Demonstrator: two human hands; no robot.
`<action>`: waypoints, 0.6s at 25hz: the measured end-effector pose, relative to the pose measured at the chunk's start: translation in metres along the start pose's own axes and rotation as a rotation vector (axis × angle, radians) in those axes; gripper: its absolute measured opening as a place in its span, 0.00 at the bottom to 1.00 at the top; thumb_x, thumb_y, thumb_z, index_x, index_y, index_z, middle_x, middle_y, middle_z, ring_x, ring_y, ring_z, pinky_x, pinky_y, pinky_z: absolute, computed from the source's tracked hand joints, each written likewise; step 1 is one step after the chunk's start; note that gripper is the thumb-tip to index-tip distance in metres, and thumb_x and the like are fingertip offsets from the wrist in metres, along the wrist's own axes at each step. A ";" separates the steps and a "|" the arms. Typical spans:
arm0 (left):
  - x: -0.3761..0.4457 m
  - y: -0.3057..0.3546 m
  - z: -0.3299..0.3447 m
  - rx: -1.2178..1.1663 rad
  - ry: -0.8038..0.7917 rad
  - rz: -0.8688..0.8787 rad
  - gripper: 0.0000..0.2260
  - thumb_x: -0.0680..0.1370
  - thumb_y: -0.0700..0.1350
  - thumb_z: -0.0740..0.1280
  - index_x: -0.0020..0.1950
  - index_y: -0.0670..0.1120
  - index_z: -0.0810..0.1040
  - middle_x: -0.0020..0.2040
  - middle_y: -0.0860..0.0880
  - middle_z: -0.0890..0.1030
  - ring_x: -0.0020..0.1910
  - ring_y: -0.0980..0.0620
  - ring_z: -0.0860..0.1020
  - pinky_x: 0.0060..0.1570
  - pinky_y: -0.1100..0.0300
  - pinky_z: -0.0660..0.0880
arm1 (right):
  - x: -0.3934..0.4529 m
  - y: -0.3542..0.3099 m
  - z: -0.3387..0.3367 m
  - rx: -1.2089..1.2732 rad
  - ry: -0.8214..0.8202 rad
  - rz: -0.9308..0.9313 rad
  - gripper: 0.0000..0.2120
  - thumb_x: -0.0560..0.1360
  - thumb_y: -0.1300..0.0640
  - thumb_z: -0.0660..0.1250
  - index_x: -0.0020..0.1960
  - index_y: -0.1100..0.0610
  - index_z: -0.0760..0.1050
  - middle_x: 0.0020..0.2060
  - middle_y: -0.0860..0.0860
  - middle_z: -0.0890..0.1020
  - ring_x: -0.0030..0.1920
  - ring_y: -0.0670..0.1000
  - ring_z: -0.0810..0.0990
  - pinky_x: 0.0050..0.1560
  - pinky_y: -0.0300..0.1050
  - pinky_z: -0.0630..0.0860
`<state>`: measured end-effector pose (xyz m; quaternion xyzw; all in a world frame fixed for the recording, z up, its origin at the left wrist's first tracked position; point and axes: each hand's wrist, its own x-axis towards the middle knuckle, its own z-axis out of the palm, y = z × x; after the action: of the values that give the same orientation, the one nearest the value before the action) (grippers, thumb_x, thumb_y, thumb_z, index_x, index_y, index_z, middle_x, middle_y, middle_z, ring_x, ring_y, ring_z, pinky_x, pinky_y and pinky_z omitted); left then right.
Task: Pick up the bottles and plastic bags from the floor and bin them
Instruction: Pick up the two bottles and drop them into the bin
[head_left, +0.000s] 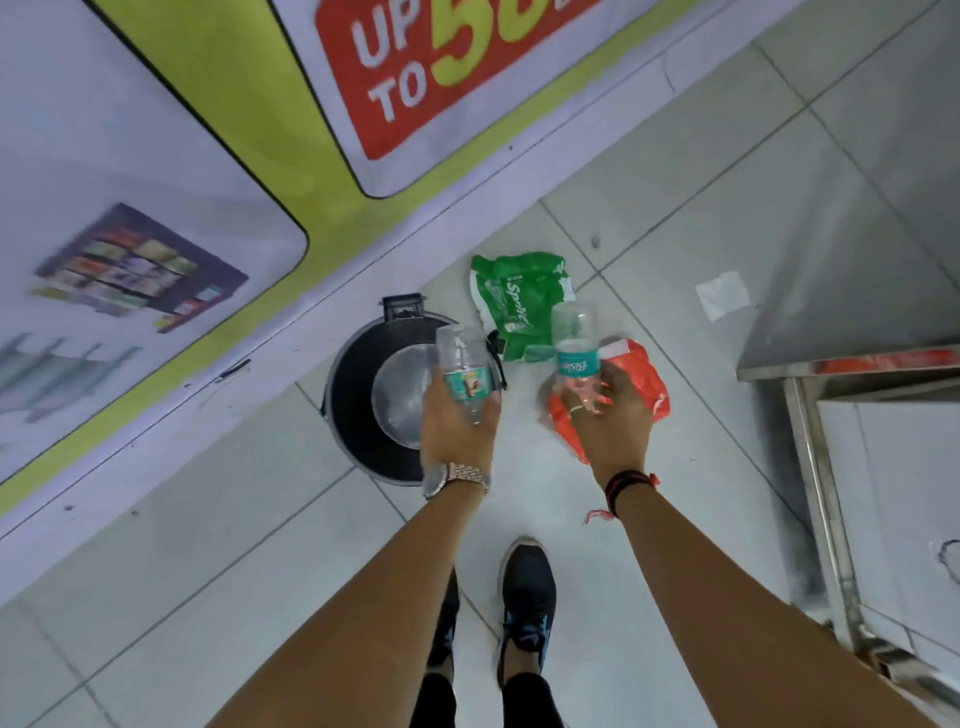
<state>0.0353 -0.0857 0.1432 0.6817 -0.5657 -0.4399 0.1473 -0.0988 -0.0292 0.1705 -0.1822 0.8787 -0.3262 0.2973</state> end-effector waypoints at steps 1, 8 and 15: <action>0.010 -0.012 -0.016 0.048 0.046 -0.070 0.28 0.71 0.53 0.70 0.67 0.44 0.69 0.57 0.43 0.78 0.54 0.45 0.77 0.48 0.55 0.74 | -0.010 -0.011 0.014 -0.007 -0.055 -0.016 0.20 0.69 0.57 0.74 0.59 0.58 0.75 0.44 0.47 0.79 0.43 0.48 0.78 0.46 0.42 0.77; 0.074 -0.095 -0.037 -0.094 -0.101 -0.438 0.26 0.68 0.49 0.75 0.63 0.44 0.75 0.55 0.43 0.81 0.51 0.45 0.79 0.52 0.52 0.77 | -0.020 -0.016 0.136 -0.066 -0.332 0.082 0.20 0.68 0.53 0.75 0.57 0.57 0.75 0.48 0.54 0.84 0.45 0.51 0.82 0.48 0.47 0.81; 0.109 -0.136 -0.007 0.086 -0.086 -0.399 0.26 0.70 0.48 0.73 0.66 0.44 0.72 0.60 0.41 0.77 0.58 0.41 0.77 0.57 0.51 0.74 | 0.008 0.012 0.176 -0.334 -0.351 0.045 0.19 0.70 0.56 0.73 0.56 0.63 0.73 0.51 0.59 0.82 0.52 0.60 0.80 0.50 0.48 0.78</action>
<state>0.1249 -0.1430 0.0044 0.7665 -0.4433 -0.4646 0.0038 0.0067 -0.1064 0.0519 -0.2630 0.8591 -0.1331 0.4184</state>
